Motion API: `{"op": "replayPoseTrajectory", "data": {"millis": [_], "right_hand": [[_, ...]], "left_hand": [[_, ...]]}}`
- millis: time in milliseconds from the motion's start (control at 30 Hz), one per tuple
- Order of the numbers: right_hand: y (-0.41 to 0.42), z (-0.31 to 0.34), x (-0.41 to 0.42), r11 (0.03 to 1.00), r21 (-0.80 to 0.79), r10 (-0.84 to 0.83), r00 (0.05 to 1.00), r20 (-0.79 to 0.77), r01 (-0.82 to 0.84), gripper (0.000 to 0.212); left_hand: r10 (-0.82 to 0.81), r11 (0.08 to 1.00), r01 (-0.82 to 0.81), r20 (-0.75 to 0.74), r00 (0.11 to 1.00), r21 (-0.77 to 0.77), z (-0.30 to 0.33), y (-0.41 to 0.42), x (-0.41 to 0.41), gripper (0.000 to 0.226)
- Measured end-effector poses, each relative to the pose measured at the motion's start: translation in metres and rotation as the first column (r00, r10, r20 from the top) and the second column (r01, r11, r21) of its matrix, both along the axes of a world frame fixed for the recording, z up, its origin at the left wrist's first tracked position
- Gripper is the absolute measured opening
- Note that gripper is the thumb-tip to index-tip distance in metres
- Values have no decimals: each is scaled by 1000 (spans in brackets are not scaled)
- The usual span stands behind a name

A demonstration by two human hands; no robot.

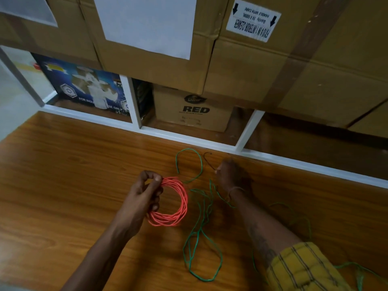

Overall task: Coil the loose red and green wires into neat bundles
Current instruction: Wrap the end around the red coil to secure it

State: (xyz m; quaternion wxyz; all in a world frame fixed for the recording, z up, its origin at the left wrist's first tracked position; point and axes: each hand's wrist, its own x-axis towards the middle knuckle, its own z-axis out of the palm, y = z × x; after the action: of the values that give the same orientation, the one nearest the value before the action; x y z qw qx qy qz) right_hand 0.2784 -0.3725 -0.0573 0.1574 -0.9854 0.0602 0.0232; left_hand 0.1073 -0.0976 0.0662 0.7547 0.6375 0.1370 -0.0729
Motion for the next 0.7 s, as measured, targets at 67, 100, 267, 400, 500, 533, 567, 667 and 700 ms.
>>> {"op": "replayPoseTrajectory", "data": {"millis": [67,100,267,400,500,533,567,667,700], "right_hand": [[-3,8,0,1000,22,10,1000,-11,-10,6],[-4,17,-3,999,50,17,1000,-12,-16,10],[-2,88,-31,896,429,54,987,149,-114,6],[1,165,-63,786,565,175,966,189,-253,6],[3,226,-91,652,678,336,931,142,-339,9],[2,244,-99,611,698,397,908,137,-373,10],[1,259,-106,576,712,465,877,121,-403,10],[1,287,-115,558,655,663,749,17,-509,13],[1,288,-115,569,619,705,709,-26,-542,11]], "left_hand": [[-14,1000,14,5,1000,-15,3,-2,1,13],[-14,1000,14,9,1000,-26,5,-4,1,13],[-33,999,34,31,999,-20,14,-9,3,15],[-24,1000,24,30,999,-2,16,-14,6,11],[-30,1000,30,25,999,8,17,-18,8,10],[-38,999,37,24,999,8,17,-20,8,11],[-46,999,46,24,999,8,18,-20,8,11],[-67,998,67,16,998,12,21,-23,7,12],[-71,997,71,14,997,22,21,-24,7,12]]}}
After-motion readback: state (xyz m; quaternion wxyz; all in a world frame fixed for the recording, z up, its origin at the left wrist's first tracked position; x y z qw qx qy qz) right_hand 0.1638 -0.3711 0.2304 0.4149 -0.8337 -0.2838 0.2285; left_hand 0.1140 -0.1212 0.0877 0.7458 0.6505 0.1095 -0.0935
